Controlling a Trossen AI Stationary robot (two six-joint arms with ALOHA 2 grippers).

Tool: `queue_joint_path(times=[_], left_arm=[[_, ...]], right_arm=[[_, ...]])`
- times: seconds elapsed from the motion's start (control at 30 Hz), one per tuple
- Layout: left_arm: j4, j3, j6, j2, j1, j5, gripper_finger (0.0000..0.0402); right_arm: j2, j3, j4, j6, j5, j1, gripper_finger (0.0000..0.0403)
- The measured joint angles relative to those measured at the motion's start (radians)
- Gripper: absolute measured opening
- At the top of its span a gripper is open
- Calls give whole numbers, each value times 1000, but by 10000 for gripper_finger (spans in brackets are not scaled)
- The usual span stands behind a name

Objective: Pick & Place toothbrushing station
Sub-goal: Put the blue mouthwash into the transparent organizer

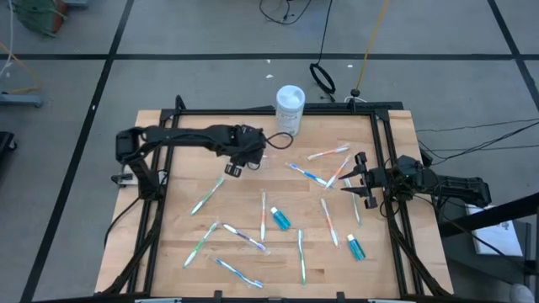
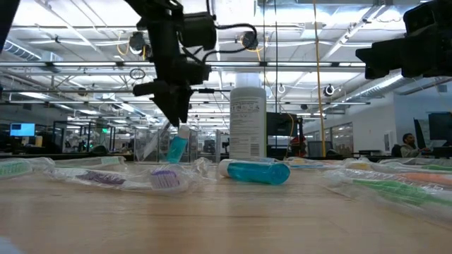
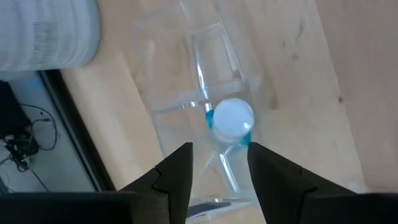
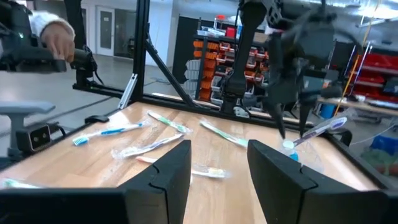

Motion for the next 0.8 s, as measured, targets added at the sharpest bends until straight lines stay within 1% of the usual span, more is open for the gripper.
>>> queue_joint_path(times=[0.13,0.3,0.37,0.47,0.67,0.8], left_arm=[[-9,15,17,35,0,1,159],[-4,15,91,46,-18,0,159],[1,15,122,46,-23,20,159],[2,15,140,47,-23,76,159],[24,15,140,48,-8,92,159],[23,15,137,48,4,142,159]], right_arm=[[0,0,2,-50,0,0,151],[0,0,3,-118,1,0,151],[0,0,3,-131,1,0,151],[0,0,4,-133,1,0,151],[0,0,4,-133,1,0,151],[0,0,5,-133,1,0,151]])
